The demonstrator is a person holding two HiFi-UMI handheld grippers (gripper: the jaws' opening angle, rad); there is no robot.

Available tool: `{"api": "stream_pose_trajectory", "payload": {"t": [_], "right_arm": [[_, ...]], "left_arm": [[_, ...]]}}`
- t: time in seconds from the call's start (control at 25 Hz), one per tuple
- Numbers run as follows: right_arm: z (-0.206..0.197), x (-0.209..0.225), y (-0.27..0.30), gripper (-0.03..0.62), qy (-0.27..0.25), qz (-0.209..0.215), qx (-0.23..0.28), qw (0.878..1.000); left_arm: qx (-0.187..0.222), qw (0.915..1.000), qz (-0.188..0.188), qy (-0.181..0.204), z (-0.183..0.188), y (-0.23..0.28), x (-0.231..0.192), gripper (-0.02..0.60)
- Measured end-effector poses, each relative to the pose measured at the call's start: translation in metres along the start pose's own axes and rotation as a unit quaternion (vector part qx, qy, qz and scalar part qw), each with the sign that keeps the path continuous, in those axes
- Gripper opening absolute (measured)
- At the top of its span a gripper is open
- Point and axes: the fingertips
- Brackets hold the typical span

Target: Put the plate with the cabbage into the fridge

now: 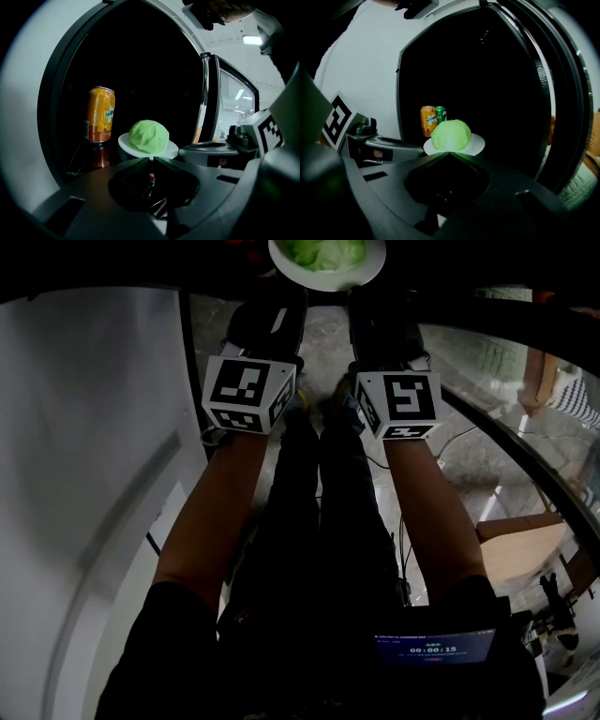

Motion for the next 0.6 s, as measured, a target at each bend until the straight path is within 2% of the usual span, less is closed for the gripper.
{"api": "stream_pose_trajectory", "payload": {"t": [0.36,0.6], "right_arm": [[0.018,0.012,0.014,0.003,-0.004,-0.005,0.008,1.000],[0.017,0.013,0.018,0.003,0.000,-0.006,-0.001,1.000]], "left_arm": [[0.005,0.9999,0.006,-0.011,0.023,0.010,-0.002,0.011],[-0.004,0.9998,0.009,-0.015,0.023,0.012,-0.004,0.011]]}}
Point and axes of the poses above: the fingertips, and each gripper's own axes: y forward along the fingers, x to its right, z out of its top, and after that the axes turned 8 degrees about -y, right-handed
